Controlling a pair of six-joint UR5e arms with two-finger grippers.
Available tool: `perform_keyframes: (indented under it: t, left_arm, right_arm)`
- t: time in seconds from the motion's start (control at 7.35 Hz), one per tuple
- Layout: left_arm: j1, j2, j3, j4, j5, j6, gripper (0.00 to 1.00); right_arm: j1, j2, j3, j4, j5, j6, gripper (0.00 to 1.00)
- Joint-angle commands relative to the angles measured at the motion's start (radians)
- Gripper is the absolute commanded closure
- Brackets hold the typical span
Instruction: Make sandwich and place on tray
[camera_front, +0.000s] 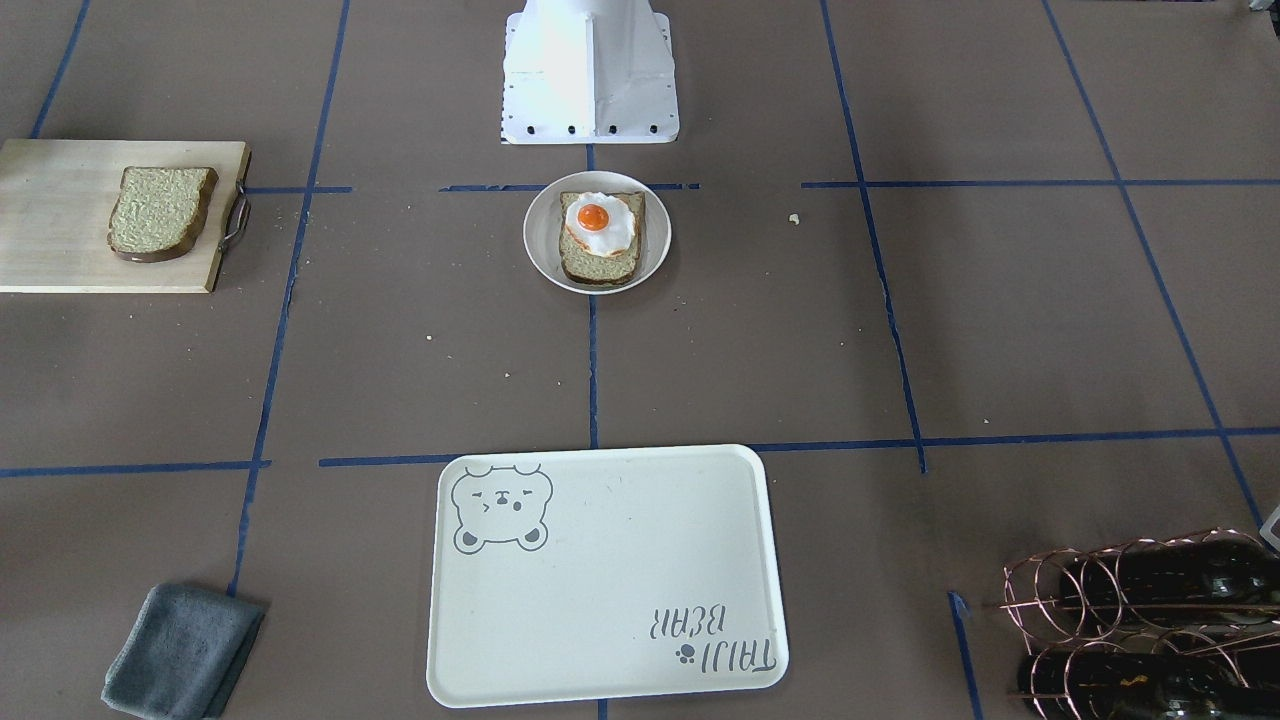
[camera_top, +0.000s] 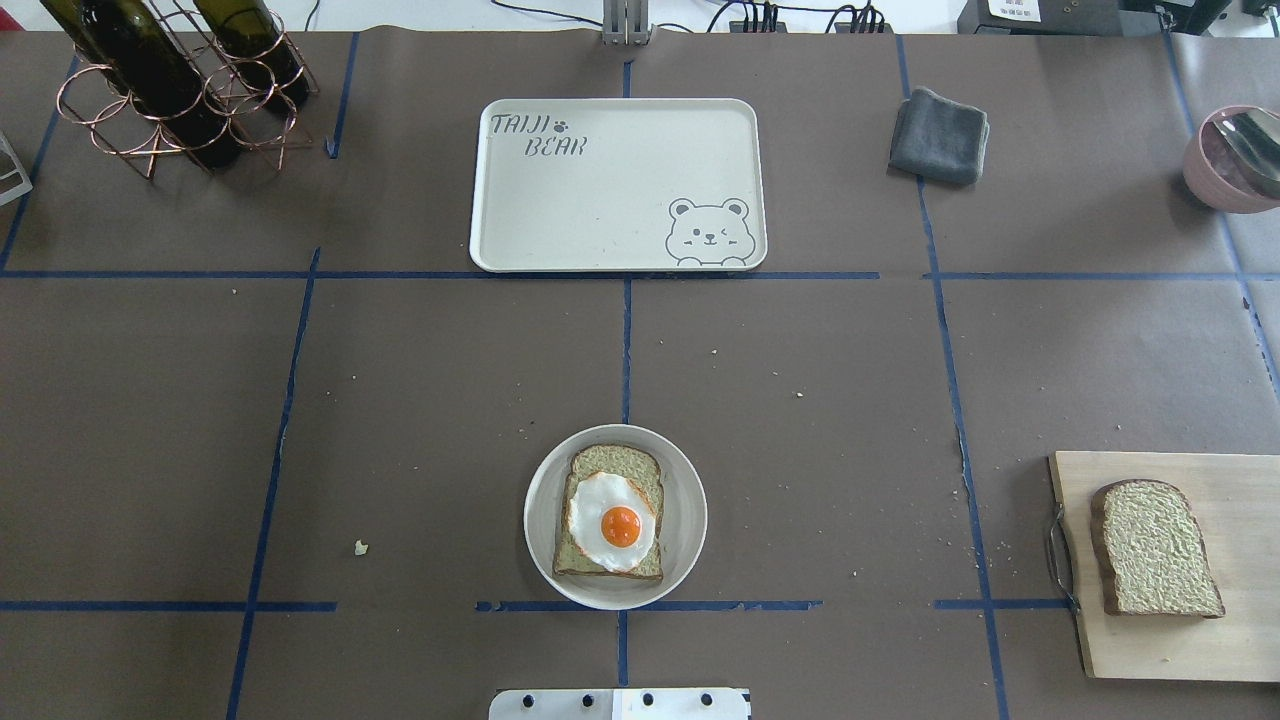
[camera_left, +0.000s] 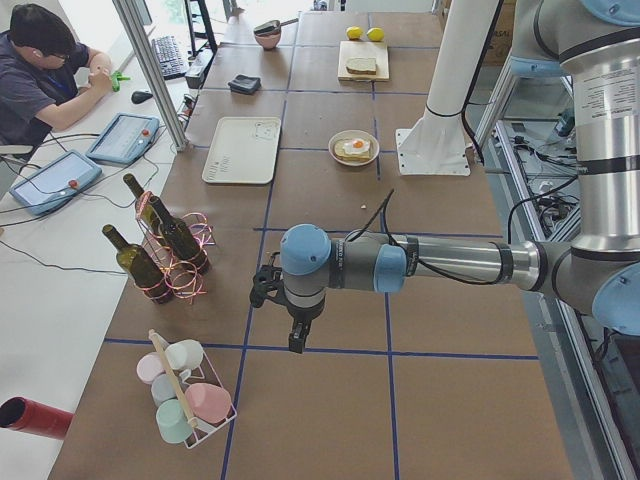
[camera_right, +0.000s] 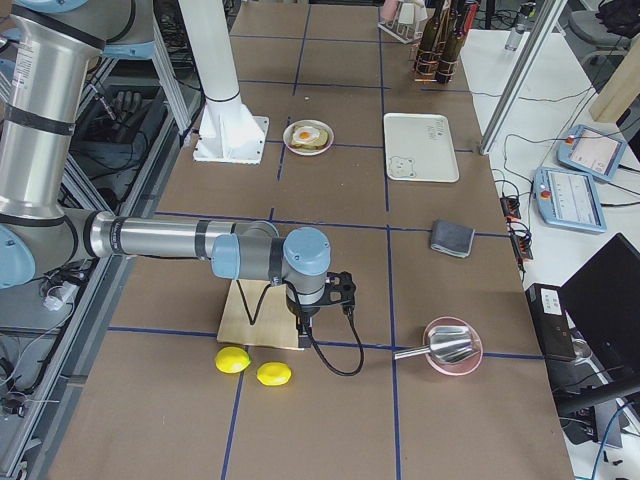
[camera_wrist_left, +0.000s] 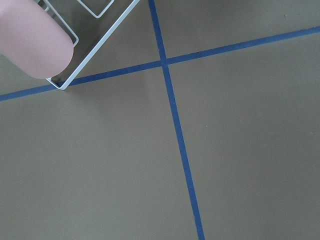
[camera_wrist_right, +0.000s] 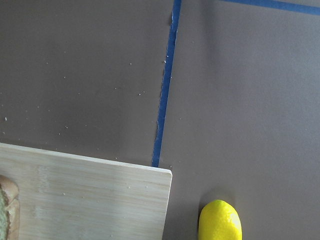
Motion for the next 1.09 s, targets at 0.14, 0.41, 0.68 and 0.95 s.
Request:
perform_keyframes:
  t: [0.14,0.41,0.68,0.95]
  left_arm:
    - [0.001,0.002,0.015,0.002,0.0,0.0,0.0]
    - [0.0,0.003,0.014,0.002,0.002,0.0,0.0]
    - [0.0,0.003,0.015,0.002,0.002,0.0,0.0]
    - [0.0,0.003,0.009,0.002,0.002,0.0,0.0]
  right_arm:
    - [0.0,0.0,0.014,0.002,0.003,-0.006,0.0]
    - [0.0,0.041,0.017,0.011,-0.002,0.011,0.0]
    - [0.0,0.113,-0.019,0.022,0.015,0.032,0.0]
    - [-0.002,0.089,-0.007,0.082,0.029,0.149,0.0]
